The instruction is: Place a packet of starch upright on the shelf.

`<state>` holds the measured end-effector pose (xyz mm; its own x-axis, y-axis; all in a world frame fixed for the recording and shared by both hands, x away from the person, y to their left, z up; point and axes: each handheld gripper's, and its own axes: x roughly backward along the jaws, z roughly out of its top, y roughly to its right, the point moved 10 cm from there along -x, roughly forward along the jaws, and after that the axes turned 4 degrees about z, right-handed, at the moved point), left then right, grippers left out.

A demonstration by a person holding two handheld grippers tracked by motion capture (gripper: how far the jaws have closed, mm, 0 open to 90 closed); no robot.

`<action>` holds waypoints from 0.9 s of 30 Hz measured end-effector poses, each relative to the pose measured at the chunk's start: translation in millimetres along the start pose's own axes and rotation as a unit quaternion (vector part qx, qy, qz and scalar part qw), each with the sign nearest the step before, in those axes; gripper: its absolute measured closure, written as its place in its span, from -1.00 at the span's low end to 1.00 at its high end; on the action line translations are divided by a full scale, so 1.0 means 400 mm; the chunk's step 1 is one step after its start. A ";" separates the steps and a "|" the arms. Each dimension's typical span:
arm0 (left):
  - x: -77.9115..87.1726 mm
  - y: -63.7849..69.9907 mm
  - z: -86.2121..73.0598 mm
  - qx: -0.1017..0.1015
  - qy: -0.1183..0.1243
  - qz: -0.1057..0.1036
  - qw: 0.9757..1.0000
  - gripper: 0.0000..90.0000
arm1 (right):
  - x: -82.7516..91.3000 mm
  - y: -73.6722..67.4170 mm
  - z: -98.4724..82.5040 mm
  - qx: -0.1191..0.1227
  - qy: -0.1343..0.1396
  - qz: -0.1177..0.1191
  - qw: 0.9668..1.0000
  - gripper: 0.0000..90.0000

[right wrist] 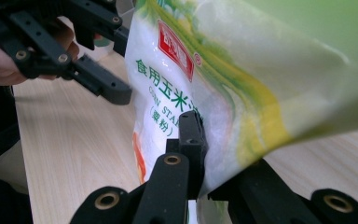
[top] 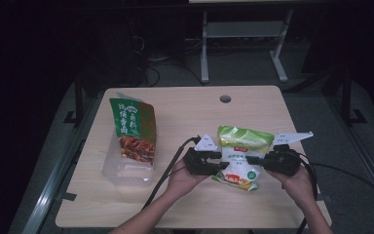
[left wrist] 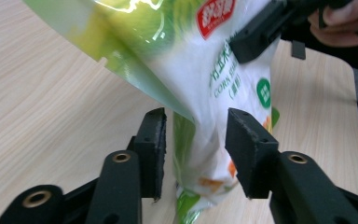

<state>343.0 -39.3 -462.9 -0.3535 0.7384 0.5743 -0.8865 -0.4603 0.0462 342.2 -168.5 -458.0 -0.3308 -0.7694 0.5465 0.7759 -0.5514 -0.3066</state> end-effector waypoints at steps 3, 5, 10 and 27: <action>0.016 0.001 -0.011 -0.005 0.000 0.004 1.000 0.21 | -0.002 -0.007 0.012 0.005 -0.001 -0.003 1.000 0.95; 0.029 0.001 -0.021 -0.004 -0.001 0.006 1.000 0.18 | -0.004 -0.012 0.022 0.007 0.001 -0.003 1.000 0.95; 0.067 -0.003 -0.051 0.007 0.005 0.014 1.000 0.04 | -0.001 -0.023 0.049 0.017 0.007 -0.011 1.000 0.96; 0.179 0.009 -0.156 -0.002 0.003 0.031 1.000 -0.08 | -0.049 -0.052 0.147 0.037 0.001 -0.004 0.999 0.97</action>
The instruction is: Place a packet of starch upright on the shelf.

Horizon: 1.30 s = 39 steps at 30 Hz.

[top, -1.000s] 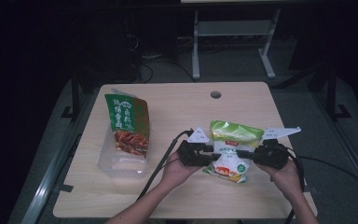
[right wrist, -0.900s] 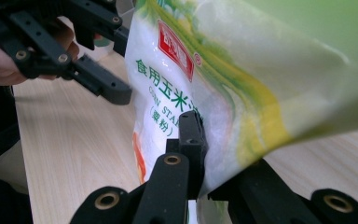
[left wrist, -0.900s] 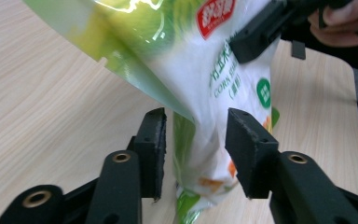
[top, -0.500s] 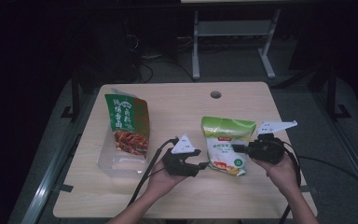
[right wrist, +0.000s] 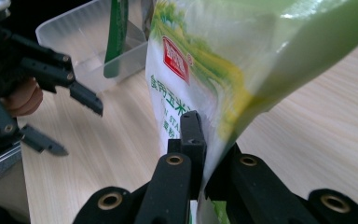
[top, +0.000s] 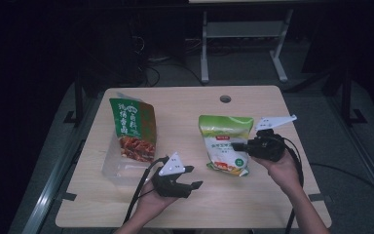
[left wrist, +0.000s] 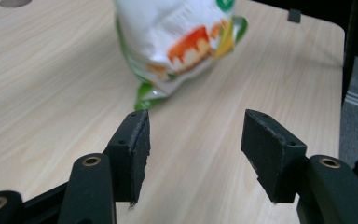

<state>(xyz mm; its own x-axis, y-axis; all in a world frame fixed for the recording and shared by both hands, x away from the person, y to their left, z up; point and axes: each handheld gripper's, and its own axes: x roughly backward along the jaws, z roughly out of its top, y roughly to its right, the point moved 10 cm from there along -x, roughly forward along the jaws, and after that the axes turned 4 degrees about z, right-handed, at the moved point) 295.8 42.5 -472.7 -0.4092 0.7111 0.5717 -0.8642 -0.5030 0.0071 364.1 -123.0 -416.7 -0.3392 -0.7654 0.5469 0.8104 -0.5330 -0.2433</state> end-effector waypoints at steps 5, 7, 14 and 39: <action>0.021 0.014 -0.030 -0.005 -0.002 0.001 1.000 -0.10 | -0.016 -0.013 0.030 0.006 -0.001 0.006 1.000 0.97; 0.028 0.021 -0.042 -0.002 -0.005 0.000 1.000 -0.12 | -0.024 -0.021 0.045 0.010 0.001 0.010 1.000 0.97; 0.039 0.037 -0.073 -0.018 -0.014 0.002 1.000 -0.14 | -0.050 -0.051 0.093 0.029 0.001 0.026 0.999 0.97; 0.034 0.093 -0.103 -0.022 -0.008 -0.031 0.999 -0.17 | -0.145 -0.193 0.235 0.090 0.006 0.097 0.991 0.98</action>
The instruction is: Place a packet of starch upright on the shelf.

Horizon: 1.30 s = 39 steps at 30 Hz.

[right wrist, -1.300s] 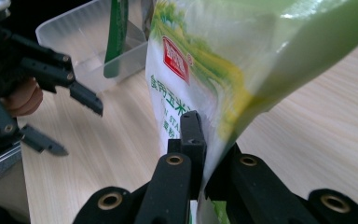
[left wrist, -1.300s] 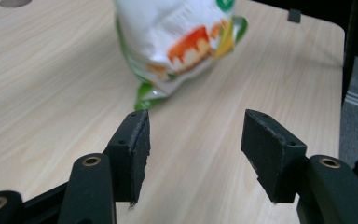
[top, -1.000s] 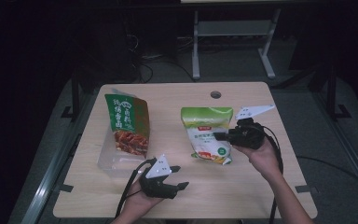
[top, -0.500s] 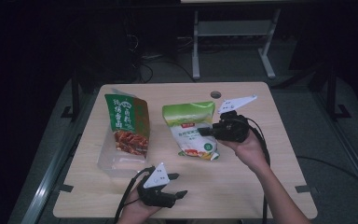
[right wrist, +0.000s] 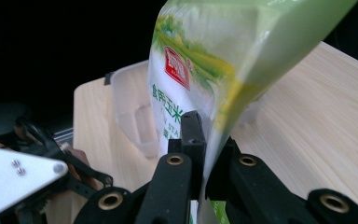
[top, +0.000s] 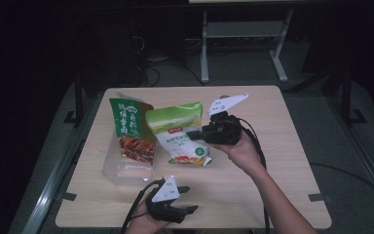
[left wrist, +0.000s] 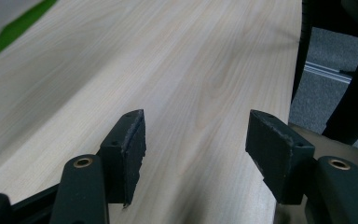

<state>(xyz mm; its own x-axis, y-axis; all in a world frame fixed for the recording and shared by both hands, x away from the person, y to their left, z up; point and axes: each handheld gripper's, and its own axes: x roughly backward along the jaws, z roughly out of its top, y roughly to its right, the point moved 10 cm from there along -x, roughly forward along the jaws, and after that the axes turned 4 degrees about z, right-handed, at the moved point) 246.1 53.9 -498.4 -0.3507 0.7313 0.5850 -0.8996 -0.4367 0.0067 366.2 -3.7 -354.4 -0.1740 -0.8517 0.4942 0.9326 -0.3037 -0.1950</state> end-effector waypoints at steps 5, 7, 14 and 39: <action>0.004 -0.003 0.002 -0.005 0.002 0.002 1.000 -0.19 | -0.024 -0.023 0.028 0.013 0.005 0.012 1.000 0.98; 0.006 -0.004 0.003 -0.007 0.003 0.004 1.000 -0.20 | -0.033 -0.029 0.037 0.014 0.005 0.018 1.000 0.98; 0.011 -0.005 0.009 -0.008 0.009 0.001 1.000 -0.20 | -0.058 -0.050 0.067 0.020 0.004 0.027 0.999 0.98; 0.013 -0.010 0.005 -0.004 0.011 0.002 1.000 -0.23 | -0.160 -0.088 0.159 0.041 0.012 0.072 0.996 0.98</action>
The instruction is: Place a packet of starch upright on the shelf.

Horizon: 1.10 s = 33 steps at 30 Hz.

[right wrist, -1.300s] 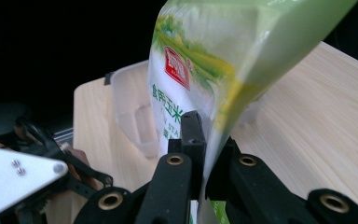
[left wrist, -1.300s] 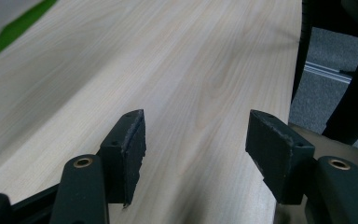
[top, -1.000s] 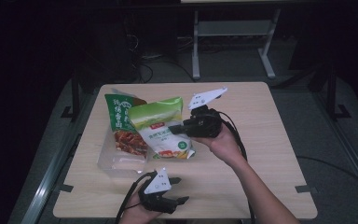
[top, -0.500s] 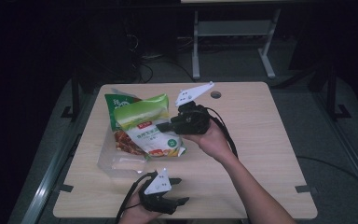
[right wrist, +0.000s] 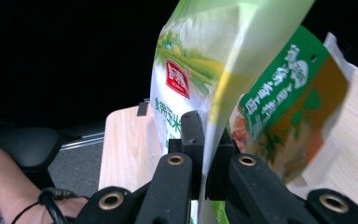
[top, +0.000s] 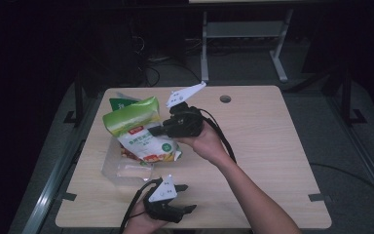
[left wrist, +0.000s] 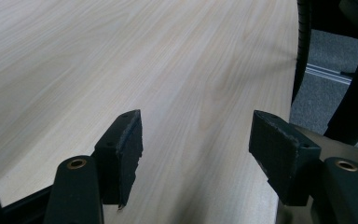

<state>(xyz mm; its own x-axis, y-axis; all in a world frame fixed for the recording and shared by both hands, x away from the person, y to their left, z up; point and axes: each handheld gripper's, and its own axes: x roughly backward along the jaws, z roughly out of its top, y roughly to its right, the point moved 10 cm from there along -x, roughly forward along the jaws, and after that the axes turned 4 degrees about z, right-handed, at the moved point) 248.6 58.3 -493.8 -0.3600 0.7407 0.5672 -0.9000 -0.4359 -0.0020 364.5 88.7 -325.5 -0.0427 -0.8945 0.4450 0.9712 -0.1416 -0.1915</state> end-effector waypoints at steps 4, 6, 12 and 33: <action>0.001 -0.005 0.000 0.001 0.000 0.002 1.000 -0.23 | -0.030 -0.005 0.011 -0.004 0.001 0.013 1.000 0.98; 0.003 -0.006 0.001 -0.002 0.002 0.004 1.000 -0.24 | -0.046 -0.006 0.016 -0.004 0.003 0.019 1.000 0.98; 0.005 -0.001 0.001 -0.006 0.002 0.003 1.000 -0.23 | -0.098 -0.004 0.022 -0.004 -0.002 0.036 0.999 0.98; 0.011 0.002 -0.001 -0.010 0.001 -0.003 1.000 -0.23 | -0.265 0.007 0.011 -0.016 -0.035 0.082 0.996 0.98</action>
<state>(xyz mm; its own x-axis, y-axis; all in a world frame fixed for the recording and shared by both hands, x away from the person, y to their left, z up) 246.1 61.3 -491.5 -0.3554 0.7446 0.5651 -0.9066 -0.4217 -0.0146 372.7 185.0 -369.4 0.1329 -0.8756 0.4643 0.9558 -0.0107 -0.2938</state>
